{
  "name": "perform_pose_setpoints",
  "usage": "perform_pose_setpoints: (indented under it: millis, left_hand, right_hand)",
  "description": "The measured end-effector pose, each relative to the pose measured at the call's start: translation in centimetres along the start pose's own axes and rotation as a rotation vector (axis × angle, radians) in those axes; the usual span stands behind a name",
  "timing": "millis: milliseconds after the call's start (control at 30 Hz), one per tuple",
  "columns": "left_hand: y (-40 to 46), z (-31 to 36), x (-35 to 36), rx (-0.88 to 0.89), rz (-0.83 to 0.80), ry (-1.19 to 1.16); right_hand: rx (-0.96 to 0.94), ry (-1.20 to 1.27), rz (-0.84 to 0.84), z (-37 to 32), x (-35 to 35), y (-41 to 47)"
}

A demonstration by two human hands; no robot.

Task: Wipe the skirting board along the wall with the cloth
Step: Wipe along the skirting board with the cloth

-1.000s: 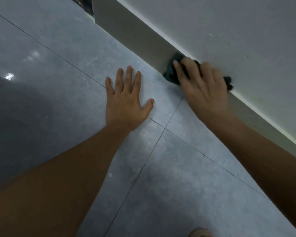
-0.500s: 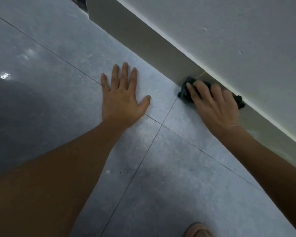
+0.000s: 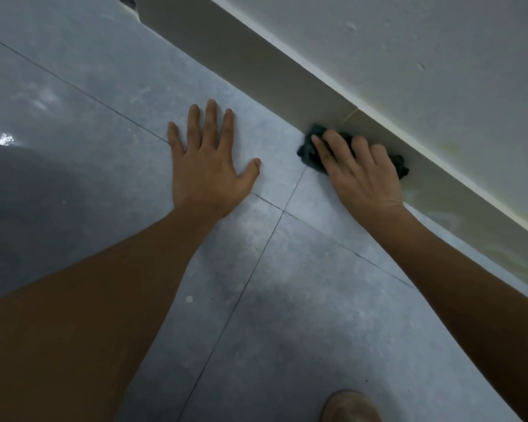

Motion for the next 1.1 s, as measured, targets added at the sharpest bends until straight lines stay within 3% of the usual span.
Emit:
perform_pose_setpoints:
  millis: [133, 333, 467, 600, 733, 933, 1100]
  left_hand:
    - [-0.4, 0.1, 0.1, -0.013, 0.010, -0.012]
    - [-0.2, 1.3, -1.3, 0.046, 0.046, 0.007]
    - [-0.4, 5.3, -1.3, 0.092, 0.018, -0.065]
    - [-1.9, 7.5, -0.2, 0.088, -0.009, -0.070]
    - [-0.9, 7.7, -0.6, 0.092, 0.013, -0.045]
    - [-1.4, 7.4, -0.2, 0.066, 0.018, -0.037]
    - [-1.4, 7.7, -0.6, 0.070, 0.017, -0.046]
  right_hand:
    - [-0.020, 0.026, 0.038, 2.5, -0.7, -3.5]
    - [0.086, 0.053, 0.287, 2.8, -4.1, -0.2]
    - [0.068, 0.051, 0.184, 0.3, -2.6, 1.8]
    - [0.054, 0.043, 0.050, 0.7, 0.6, -1.8]
    - [0.069, 0.044, 0.091, 3.5, -0.4, -3.7]
    - [0.150, 0.040, 0.310, 3.5, -3.9, -0.8]
    - [0.099, 0.090, 0.152, 1.5, -1.1, -0.3]
Point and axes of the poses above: each hand's wrist, its own y-axis towards the middle knuckle, its own x-axis out of the palm, z = x × y, the point moved 9 cm from there along y, towards the middle knuckle, and after that the axes turned 14 degrees about y, right-handed, at the moved point
